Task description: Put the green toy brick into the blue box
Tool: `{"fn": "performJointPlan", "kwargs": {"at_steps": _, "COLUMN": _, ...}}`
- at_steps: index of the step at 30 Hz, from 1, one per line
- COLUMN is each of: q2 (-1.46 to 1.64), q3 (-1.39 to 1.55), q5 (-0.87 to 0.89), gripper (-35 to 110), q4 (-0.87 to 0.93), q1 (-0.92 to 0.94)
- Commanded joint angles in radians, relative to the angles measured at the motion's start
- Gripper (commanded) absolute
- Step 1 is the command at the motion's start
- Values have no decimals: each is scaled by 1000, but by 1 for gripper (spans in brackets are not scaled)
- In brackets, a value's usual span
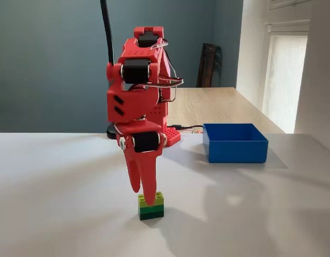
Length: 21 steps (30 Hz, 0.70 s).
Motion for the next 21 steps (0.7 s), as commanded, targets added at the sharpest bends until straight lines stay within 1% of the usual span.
{"fn": "performJointPlan", "kwargs": {"at_steps": 1, "q2": 2, "q3": -95, "q5": -11, "gripper": 23, "q4": 15, "q1": -8}}
{"fn": "performJointPlan", "kwargs": {"at_steps": 11, "q2": -78, "q3": -155, "q5": -5, "gripper": 18, "q4": 15, "q1": -51}}
{"fn": "performJointPlan", "kwargs": {"at_steps": 14, "q2": -91, "q3": -155, "q5": -2, "gripper": 14, "q4": 15, "q1": -61}}
{"fn": "performJointPlan", "kwargs": {"at_steps": 18, "q2": -97, "q3": -156, "q5": 20, "gripper": 1, "q4": 15, "q1": -71}}
{"fn": "performJointPlan", "kwargs": {"at_steps": 21, "q2": -97, "q3": -158, "q5": 38, "gripper": 0, "q4": 14, "q1": -72}}
